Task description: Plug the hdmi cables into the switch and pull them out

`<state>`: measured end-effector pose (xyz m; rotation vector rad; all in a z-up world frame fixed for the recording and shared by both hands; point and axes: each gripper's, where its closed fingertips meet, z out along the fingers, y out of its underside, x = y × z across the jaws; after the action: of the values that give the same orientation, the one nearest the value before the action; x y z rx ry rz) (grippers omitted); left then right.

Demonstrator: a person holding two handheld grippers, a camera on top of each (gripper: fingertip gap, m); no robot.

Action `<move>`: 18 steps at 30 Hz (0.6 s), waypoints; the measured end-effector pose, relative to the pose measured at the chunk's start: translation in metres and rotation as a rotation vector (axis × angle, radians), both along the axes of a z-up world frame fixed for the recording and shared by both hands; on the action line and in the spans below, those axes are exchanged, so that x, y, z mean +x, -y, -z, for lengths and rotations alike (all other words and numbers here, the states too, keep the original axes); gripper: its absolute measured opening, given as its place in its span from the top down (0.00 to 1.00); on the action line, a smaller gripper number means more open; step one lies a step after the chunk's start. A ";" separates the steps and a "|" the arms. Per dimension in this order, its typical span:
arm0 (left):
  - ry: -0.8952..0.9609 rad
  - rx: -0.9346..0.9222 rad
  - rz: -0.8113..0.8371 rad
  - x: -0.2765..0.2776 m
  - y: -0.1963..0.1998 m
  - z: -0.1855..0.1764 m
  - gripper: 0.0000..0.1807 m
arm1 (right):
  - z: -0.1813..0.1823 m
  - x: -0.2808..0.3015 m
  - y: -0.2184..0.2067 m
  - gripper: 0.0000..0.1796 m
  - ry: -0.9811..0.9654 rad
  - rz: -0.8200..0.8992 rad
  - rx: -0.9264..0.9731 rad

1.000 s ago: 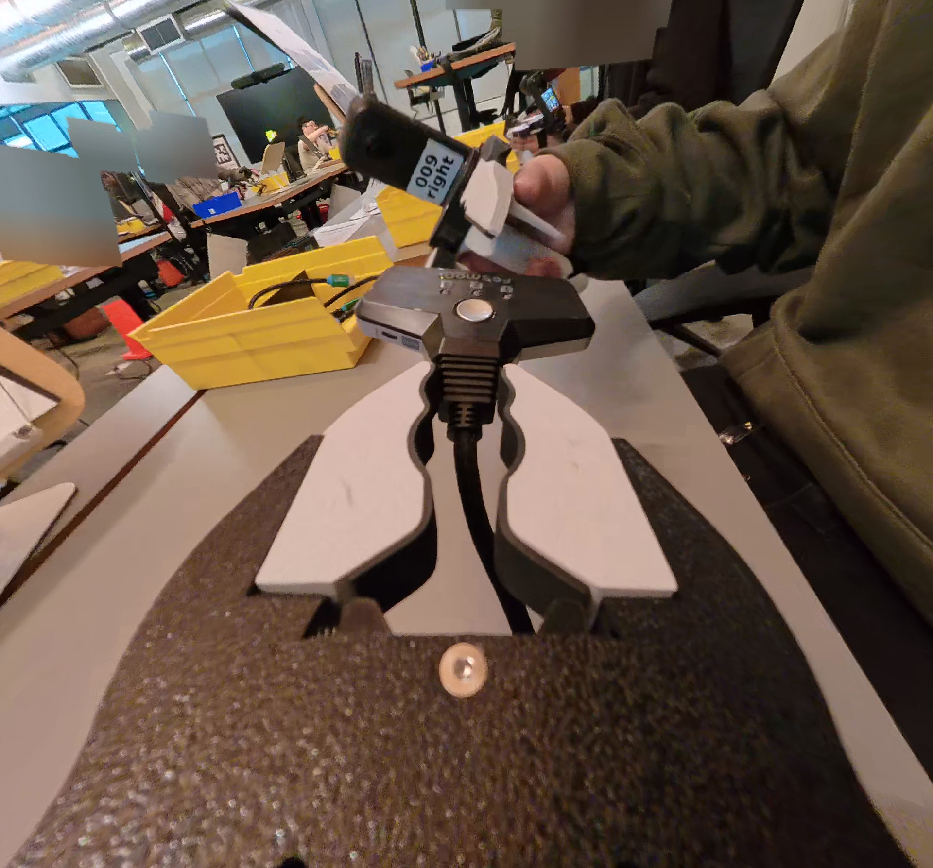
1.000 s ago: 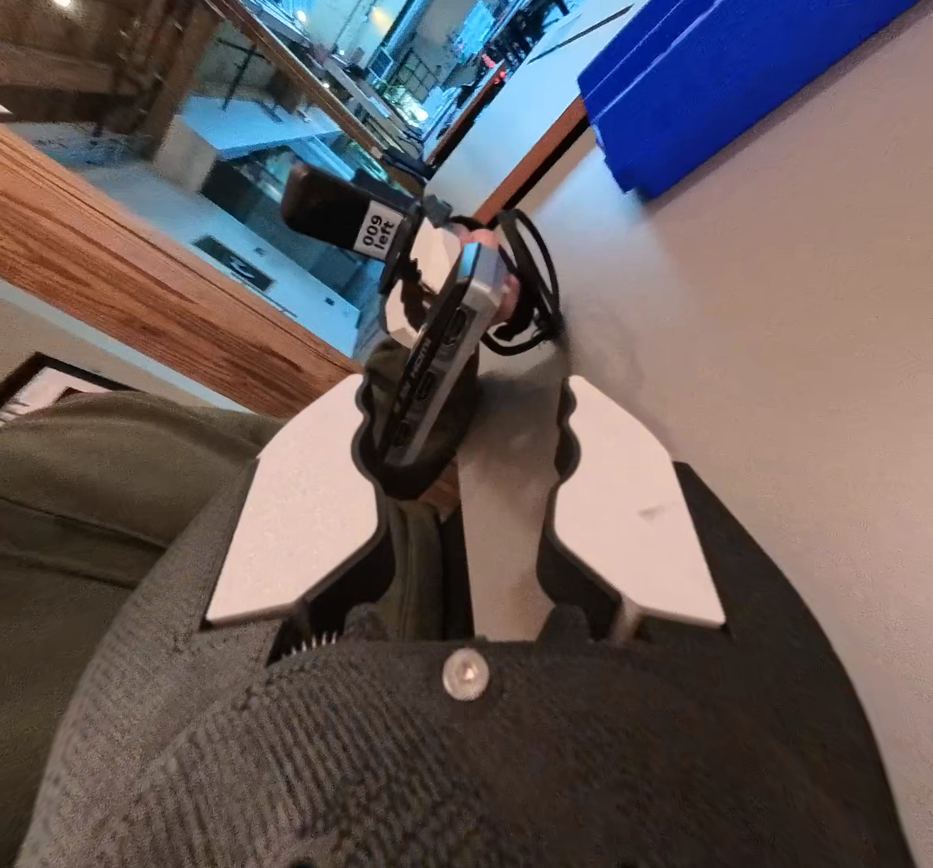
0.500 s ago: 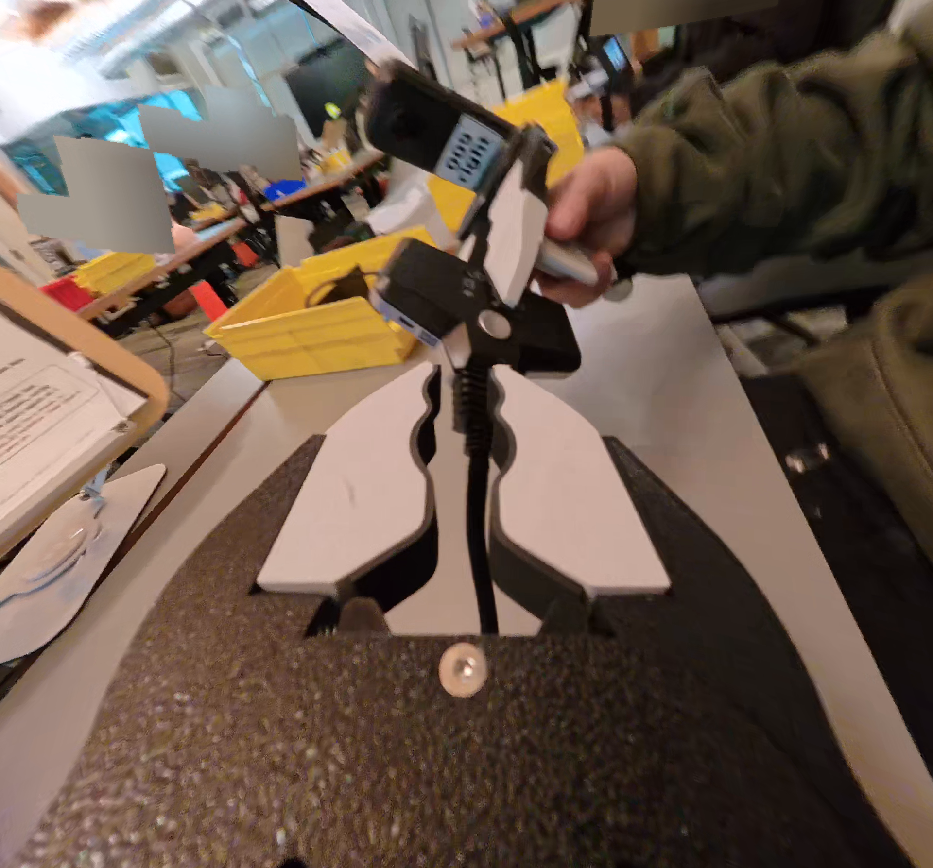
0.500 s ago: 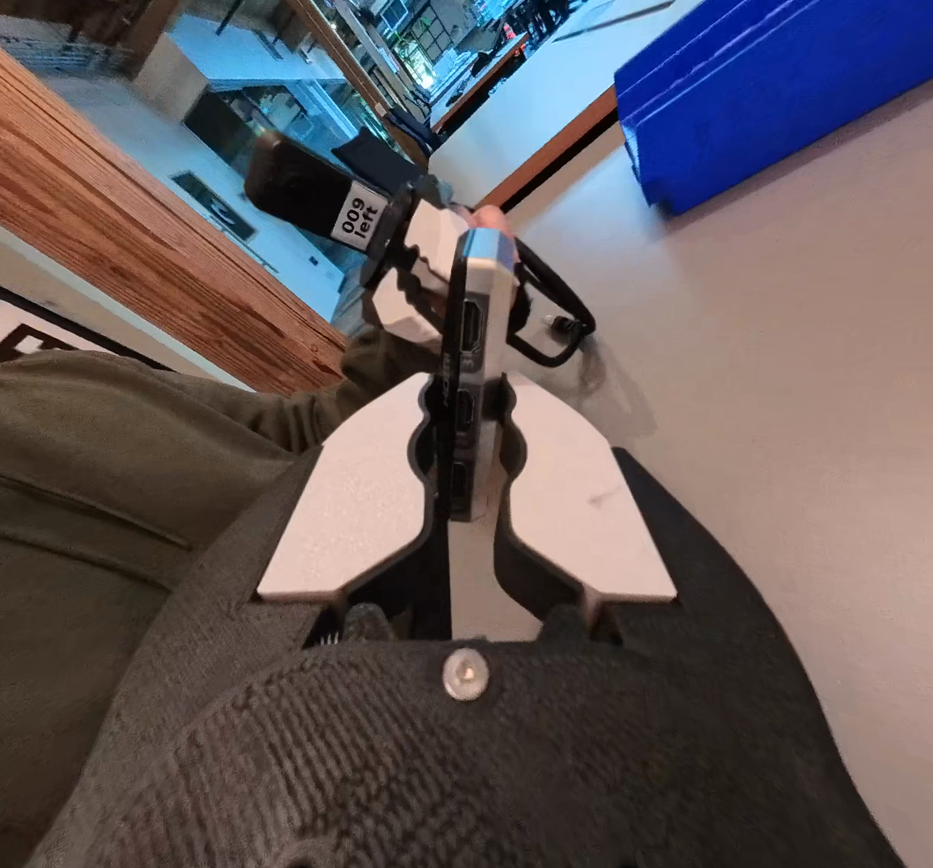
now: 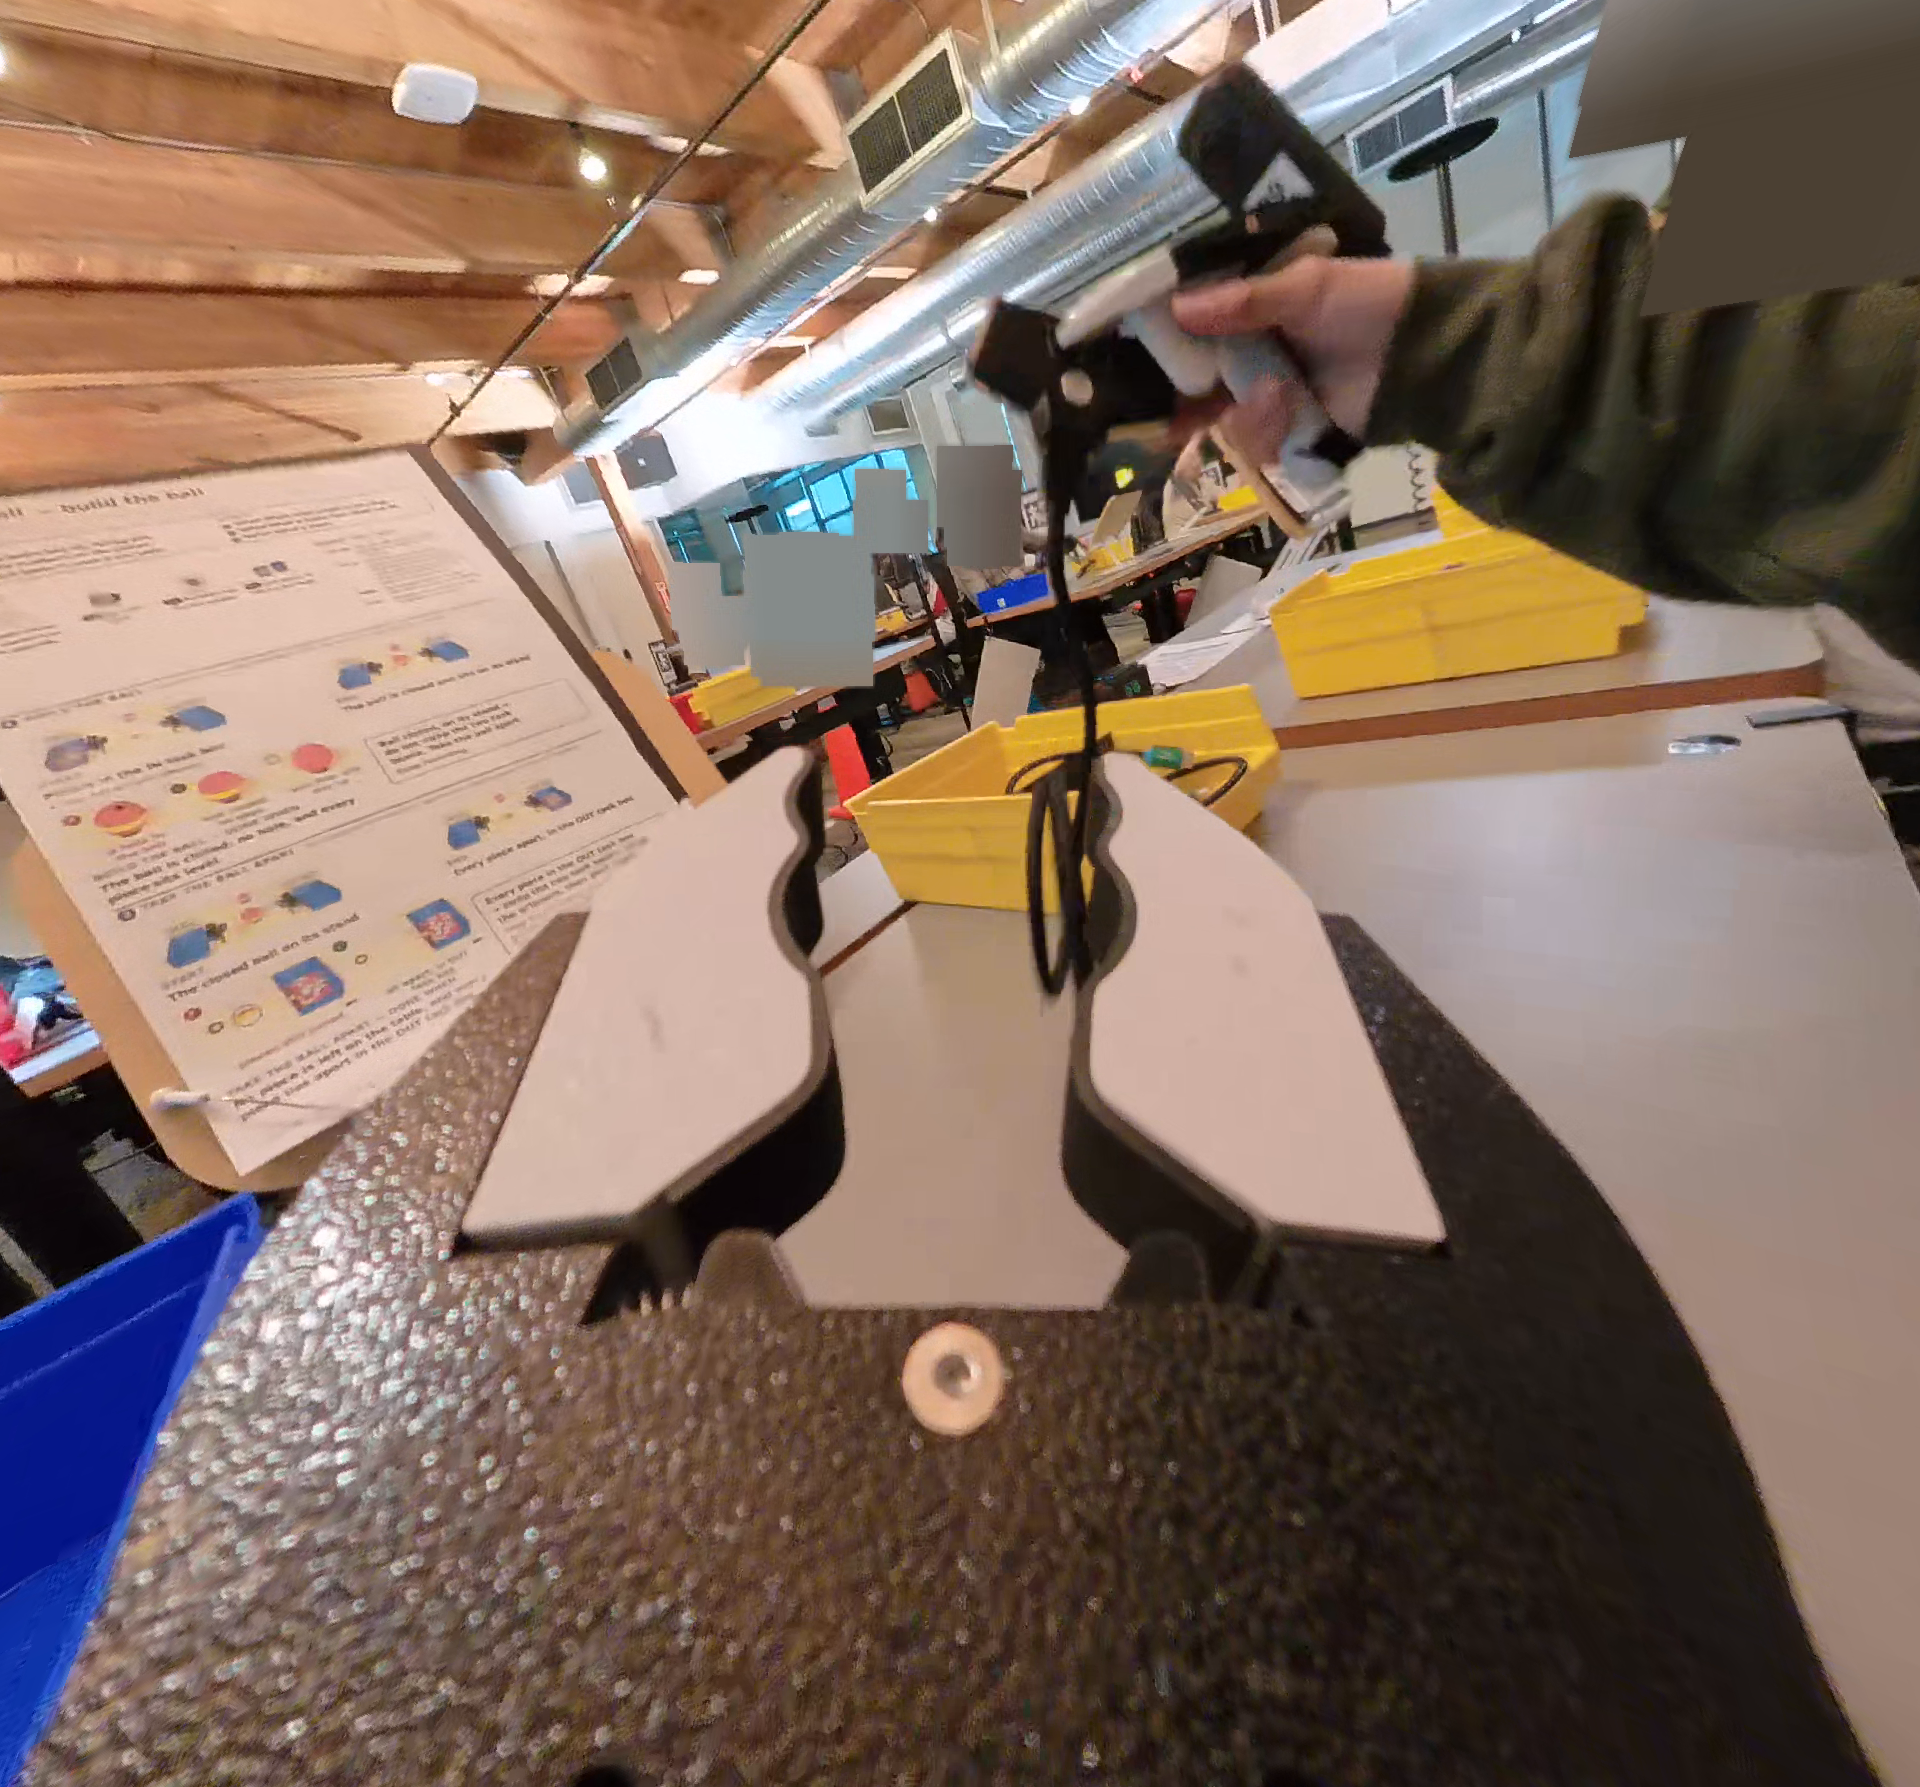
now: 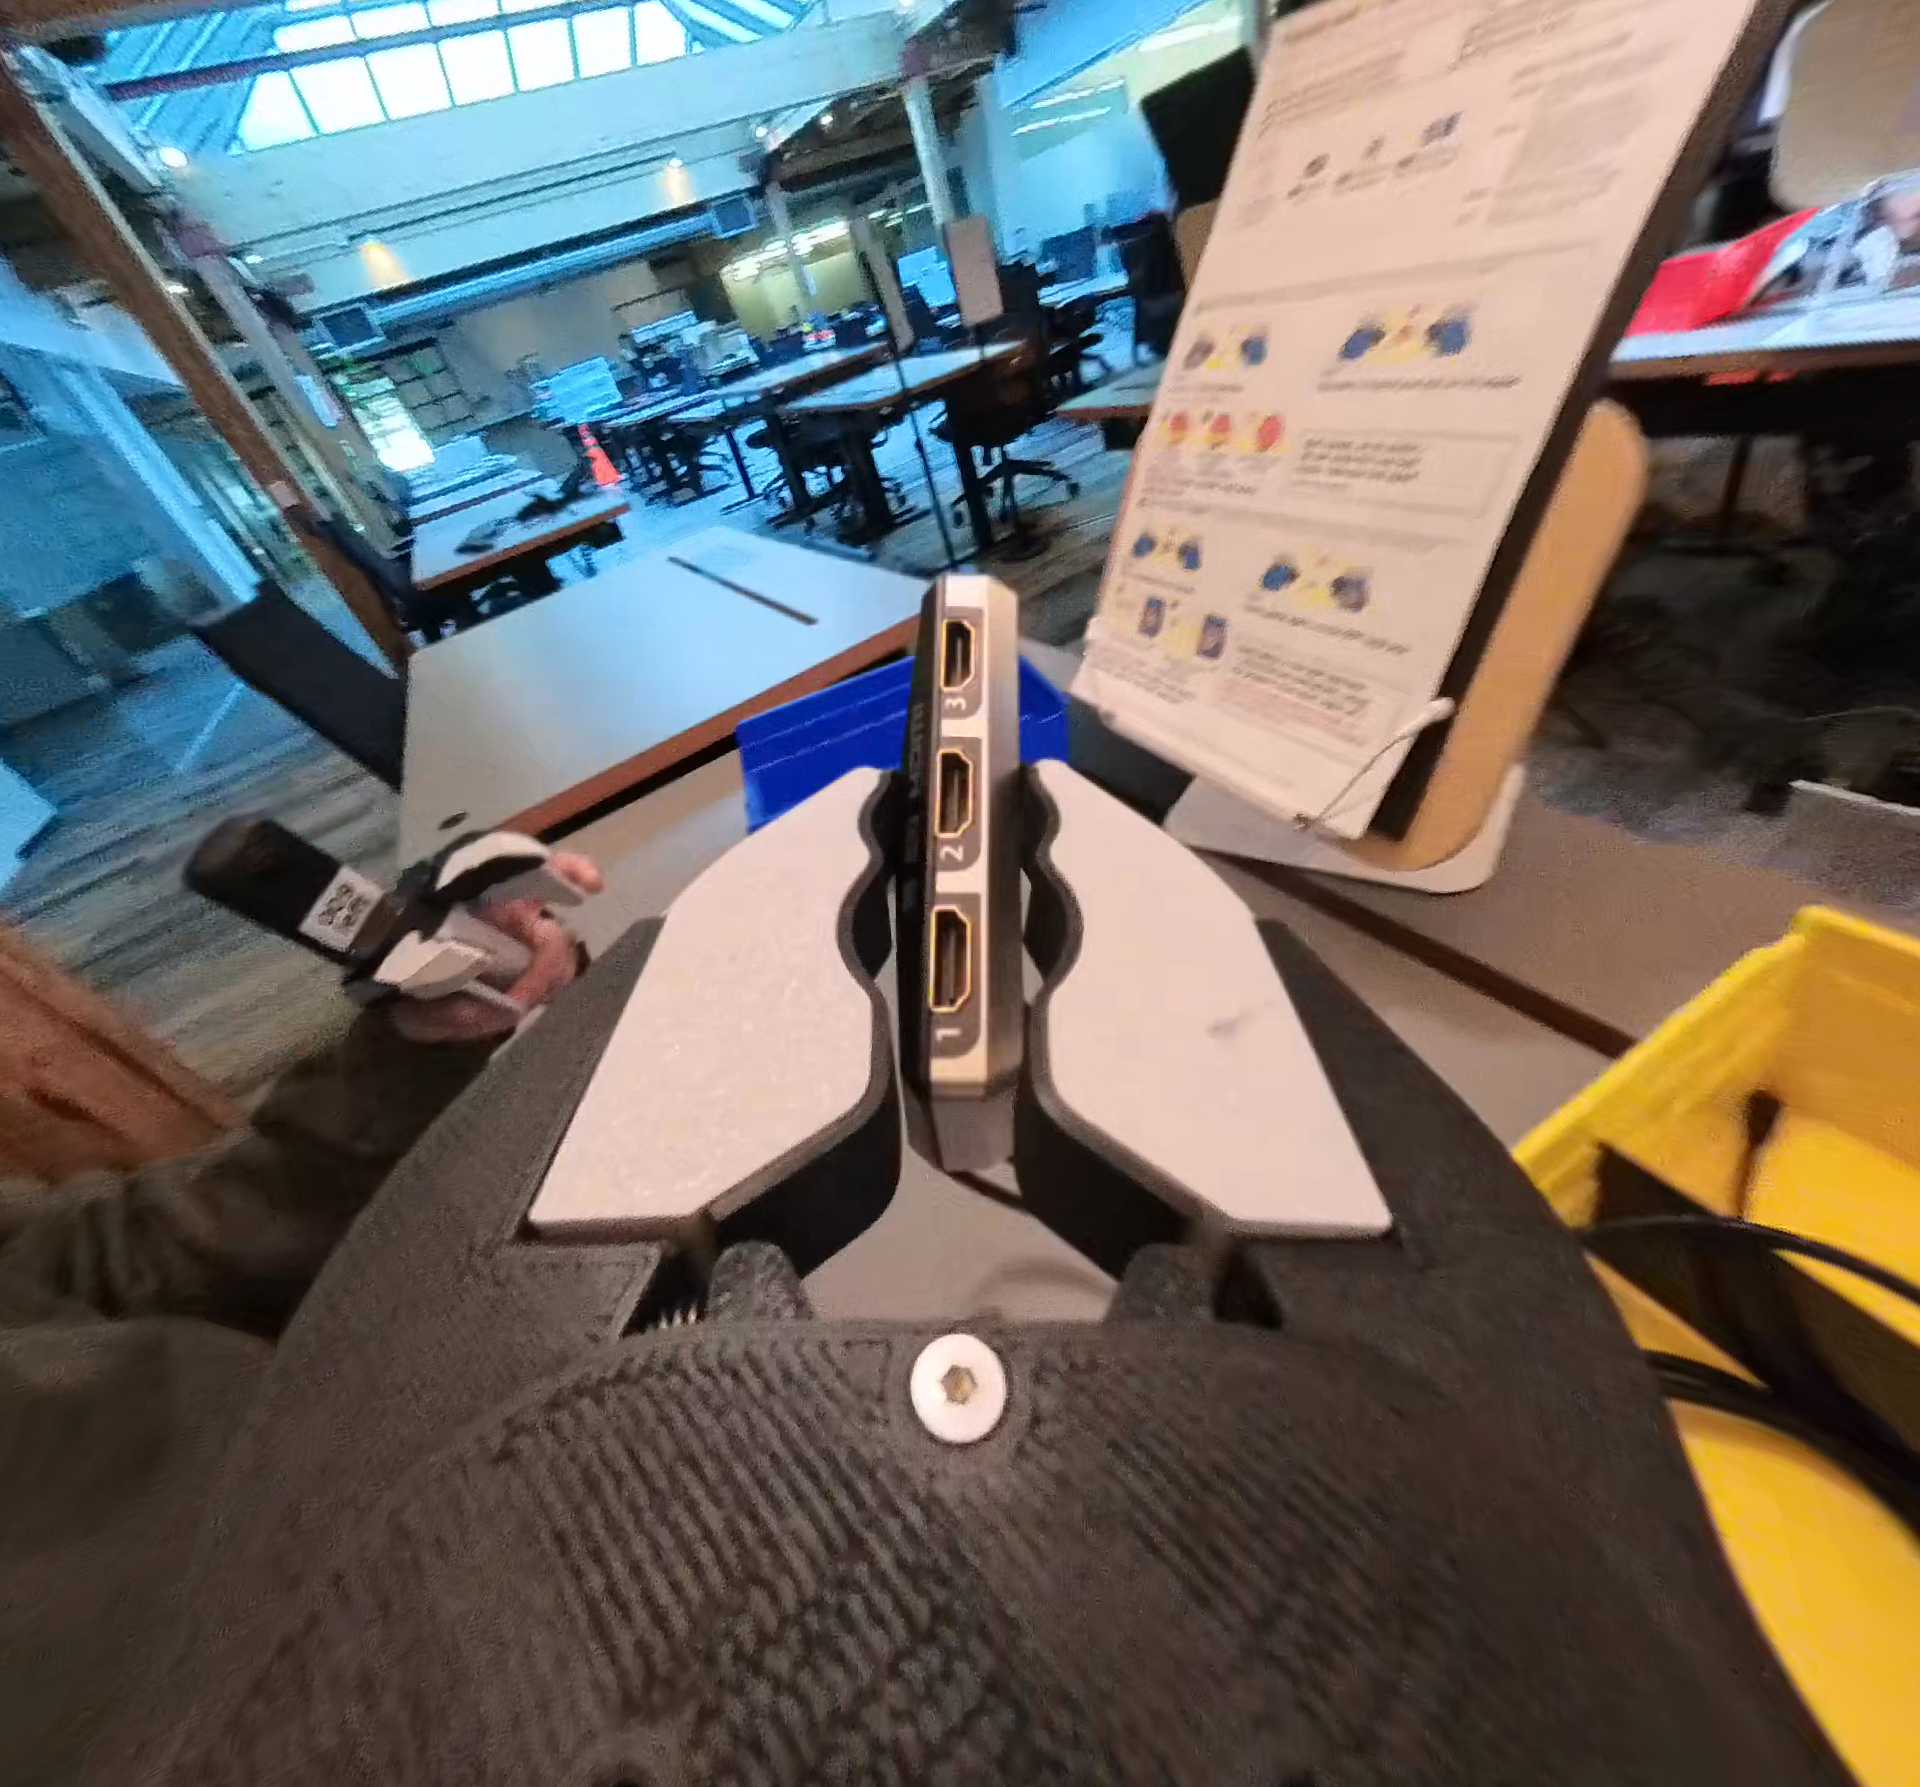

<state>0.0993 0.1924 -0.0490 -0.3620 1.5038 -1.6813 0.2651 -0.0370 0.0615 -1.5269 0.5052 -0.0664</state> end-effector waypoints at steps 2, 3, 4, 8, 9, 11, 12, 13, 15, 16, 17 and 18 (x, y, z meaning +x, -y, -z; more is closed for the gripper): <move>-0.049 0.016 0.010 0.007 0.000 0.014 0.74 | -0.029 0.028 0.023 0.87 0.029 0.064 0.023; -0.075 0.017 0.014 0.011 0.001 0.021 0.74 | -0.043 0.041 0.033 0.88 0.034 0.084 0.047; -0.100 0.017 0.023 0.014 0.001 0.027 0.74 | -0.055 0.054 0.041 0.88 0.032 0.099 0.068; -0.170 0.020 0.044 0.023 0.005 0.046 0.74 | -0.108 0.084 0.055 0.87 0.032 0.082 0.211; -0.181 0.027 0.046 0.025 0.006 0.051 0.74 | -0.119 0.092 0.057 0.87 0.049 0.097 0.220; -0.202 0.041 0.044 0.029 0.007 0.060 0.74 | -0.132 0.114 0.067 0.87 0.088 0.171 0.189; -0.212 0.046 0.046 0.030 0.007 0.064 0.74 | -0.134 0.128 0.072 0.87 0.101 0.216 0.163; -0.221 0.048 0.053 0.031 0.008 0.068 0.74 | -0.132 0.142 0.077 0.87 0.123 0.254 0.124; -0.239 0.044 0.064 0.032 0.010 0.073 0.74 | -0.129 0.168 0.087 0.87 0.145 0.323 0.112; -0.247 0.043 0.068 0.033 0.012 0.076 0.74 | -0.126 0.178 0.089 0.87 0.149 0.329 0.109; -0.254 0.044 0.075 0.034 0.013 0.078 0.75 | -0.120 0.189 0.091 0.87 0.165 0.341 0.077; -0.261 0.046 0.078 0.035 0.014 0.081 0.75 | -0.107 0.201 0.091 0.87 0.155 0.360 0.022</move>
<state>0.1340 0.1779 -0.1296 -0.5202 1.7631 -1.7071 0.4657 -0.1281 0.1685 -1.3815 0.6485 -0.4535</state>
